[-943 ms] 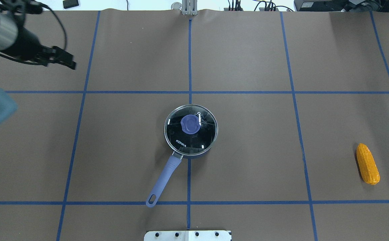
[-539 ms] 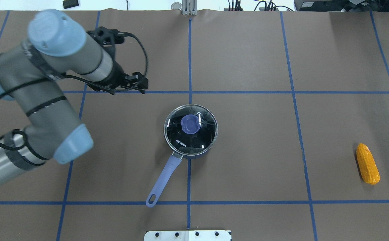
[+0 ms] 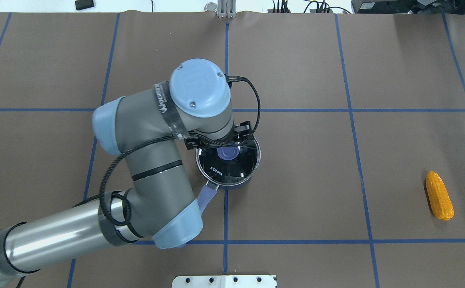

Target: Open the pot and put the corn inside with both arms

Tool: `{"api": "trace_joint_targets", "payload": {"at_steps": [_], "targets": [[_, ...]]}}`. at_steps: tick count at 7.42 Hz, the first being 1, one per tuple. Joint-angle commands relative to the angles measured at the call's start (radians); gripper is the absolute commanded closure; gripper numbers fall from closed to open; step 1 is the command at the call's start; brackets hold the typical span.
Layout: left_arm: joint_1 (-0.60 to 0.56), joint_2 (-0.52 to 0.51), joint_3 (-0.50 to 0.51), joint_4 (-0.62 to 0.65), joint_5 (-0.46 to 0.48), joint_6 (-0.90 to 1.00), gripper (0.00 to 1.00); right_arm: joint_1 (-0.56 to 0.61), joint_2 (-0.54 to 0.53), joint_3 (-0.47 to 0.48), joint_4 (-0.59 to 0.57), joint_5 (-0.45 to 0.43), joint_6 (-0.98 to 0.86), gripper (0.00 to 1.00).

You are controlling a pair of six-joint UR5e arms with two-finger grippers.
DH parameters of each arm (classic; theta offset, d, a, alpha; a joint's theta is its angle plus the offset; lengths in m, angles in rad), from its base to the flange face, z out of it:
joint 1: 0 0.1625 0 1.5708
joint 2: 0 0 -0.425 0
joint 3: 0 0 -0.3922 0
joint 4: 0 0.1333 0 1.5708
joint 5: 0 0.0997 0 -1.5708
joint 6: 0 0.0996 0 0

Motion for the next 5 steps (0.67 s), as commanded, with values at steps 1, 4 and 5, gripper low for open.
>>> {"api": "trace_joint_targets", "payload": {"at_steps": [1,4,5], "targets": [[0.019,-0.044,0.078,-0.005,0.009,-0.029,0.02,-0.001,0.0,-0.003,0.0,0.0,0.0,0.0],[0.019,-0.036,0.097,-0.007,0.009,-0.018,0.03,0.0,0.003,-0.003,0.0,-0.002,0.0,0.0],[0.019,-0.038,0.11,-0.01,0.01,-0.017,0.03,0.0,0.003,-0.003,0.0,0.0,0.0,0.0]]}}
